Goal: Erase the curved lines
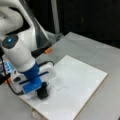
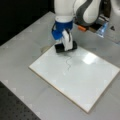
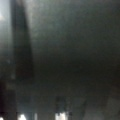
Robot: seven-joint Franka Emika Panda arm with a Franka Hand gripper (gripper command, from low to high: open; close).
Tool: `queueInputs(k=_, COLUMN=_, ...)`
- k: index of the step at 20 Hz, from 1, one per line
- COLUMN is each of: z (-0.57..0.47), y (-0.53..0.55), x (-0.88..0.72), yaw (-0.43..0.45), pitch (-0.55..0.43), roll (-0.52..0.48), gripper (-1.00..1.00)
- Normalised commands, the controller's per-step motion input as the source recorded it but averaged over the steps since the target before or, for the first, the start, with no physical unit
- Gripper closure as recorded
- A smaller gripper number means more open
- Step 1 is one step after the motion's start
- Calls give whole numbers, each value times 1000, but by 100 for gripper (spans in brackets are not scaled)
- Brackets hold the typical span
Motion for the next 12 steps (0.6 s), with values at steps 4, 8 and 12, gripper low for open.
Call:
queueInputs(k=4, z=-200, y=171, x=25, yaw=-117, pitch=-145, roll=55, gripper=100)
queueInputs(k=8, z=-183, y=148, x=6, yaw=-125, pitch=-152, roll=58, gripper=100)
queueInputs(k=12, z=-213, y=123, x=-5, yaw=-77, pitch=-158, roll=77, gripper=100)
